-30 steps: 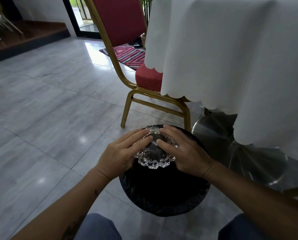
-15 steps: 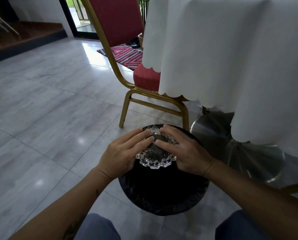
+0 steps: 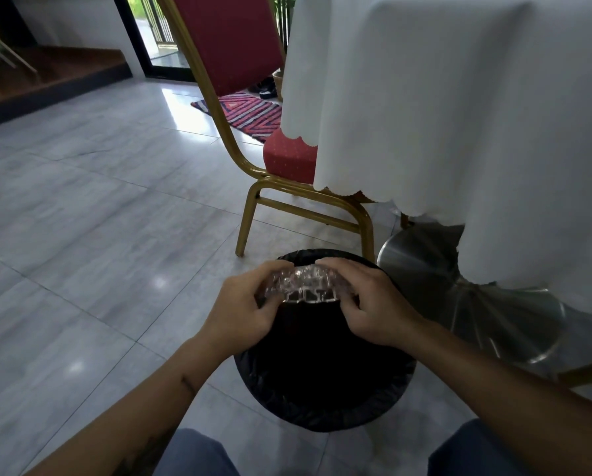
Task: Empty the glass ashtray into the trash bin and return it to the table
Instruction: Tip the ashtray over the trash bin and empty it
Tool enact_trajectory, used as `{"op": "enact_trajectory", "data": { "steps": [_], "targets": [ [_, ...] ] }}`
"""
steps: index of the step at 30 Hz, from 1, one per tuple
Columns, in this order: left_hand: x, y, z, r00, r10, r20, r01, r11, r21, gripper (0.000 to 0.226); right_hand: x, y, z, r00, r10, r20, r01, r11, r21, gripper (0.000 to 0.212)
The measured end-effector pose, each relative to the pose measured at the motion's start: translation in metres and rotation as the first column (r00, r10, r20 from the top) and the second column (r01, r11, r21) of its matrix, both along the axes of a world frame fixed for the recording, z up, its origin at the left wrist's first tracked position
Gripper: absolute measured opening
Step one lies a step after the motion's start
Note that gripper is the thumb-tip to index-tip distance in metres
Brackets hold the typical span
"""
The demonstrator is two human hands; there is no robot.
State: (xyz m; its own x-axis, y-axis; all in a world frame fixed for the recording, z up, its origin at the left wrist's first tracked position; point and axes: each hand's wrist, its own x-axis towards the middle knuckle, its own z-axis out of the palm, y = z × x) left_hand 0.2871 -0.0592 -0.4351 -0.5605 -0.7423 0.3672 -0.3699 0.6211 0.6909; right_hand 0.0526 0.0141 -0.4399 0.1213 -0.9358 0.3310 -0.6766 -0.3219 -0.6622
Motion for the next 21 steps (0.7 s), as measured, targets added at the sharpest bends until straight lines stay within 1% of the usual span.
{"op": "enact_trajectory", "data": {
  "steps": [1, 2, 3, 4, 6, 9, 12, 15, 19, 21],
  "targets": [
    [-0.001, 0.0, 0.001, 0.997, 0.032, -0.073, -0.021, 0.988, 0.151, 0.048, 0.001, -0.001, -0.001, 0.996, -0.039, 0.077, 0.036, 0.998, 0.044, 0.053],
    [-0.002, 0.001, 0.002, 0.99, 0.068, -0.127, -0.029, 0.958, 0.285, 0.051, 0.003, -0.002, -0.001, 0.987, -0.087, 0.132, 0.074, 0.992, 0.098, 0.053],
    [-0.003, 0.002, 0.002, 0.981, 0.099, -0.165, -0.029, 0.924, 0.381, 0.054, 0.003, -0.002, -0.001, 0.977, -0.131, 0.17, 0.103, 0.982, 0.161, 0.054],
    [-0.003, 0.004, 0.002, 0.975, 0.122, -0.188, -0.028, 0.899, 0.437, 0.053, 0.004, -0.002, -0.002, 0.964, -0.159, 0.211, 0.111, 0.968, 0.223, 0.056],
    [-0.004, 0.007, 0.002, 0.966, 0.156, -0.206, -0.04, 0.877, 0.48, 0.05, 0.008, -0.002, -0.001, 0.927, -0.185, 0.326, 0.077, 0.946, 0.316, 0.06],
    [-0.006, 0.011, 0.001, 0.948, 0.241, -0.21, -0.089, 0.831, 0.549, 0.044, 0.017, -0.002, 0.003, 0.876, -0.204, 0.438, 0.032, 0.928, 0.37, 0.061],
    [-0.007, 0.011, 0.002, 0.947, 0.273, -0.17, -0.115, 0.781, 0.613, 0.042, 0.022, -0.006, 0.003, 0.858, -0.266, 0.439, 0.058, 0.9, 0.432, 0.063],
    [-0.008, 0.01, 0.004, 0.949, 0.271, -0.159, -0.109, 0.757, 0.644, 0.041, 0.019, -0.008, 0.0, 0.837, -0.325, 0.441, 0.076, 0.866, 0.494, 0.059],
    [-0.007, 0.001, 0.009, 0.94, 0.301, -0.161, -0.094, 0.682, 0.726, 0.04, 0.018, -0.013, 0.005, 0.802, -0.364, 0.474, 0.059, 0.838, 0.543, 0.058],
    [-0.006, -0.004, 0.012, 0.944, 0.296, -0.142, -0.102, 0.675, 0.731, 0.039, 0.017, -0.015, 0.005, 0.763, -0.385, 0.519, 0.025, 0.82, 0.572, 0.057]
  ]
}}
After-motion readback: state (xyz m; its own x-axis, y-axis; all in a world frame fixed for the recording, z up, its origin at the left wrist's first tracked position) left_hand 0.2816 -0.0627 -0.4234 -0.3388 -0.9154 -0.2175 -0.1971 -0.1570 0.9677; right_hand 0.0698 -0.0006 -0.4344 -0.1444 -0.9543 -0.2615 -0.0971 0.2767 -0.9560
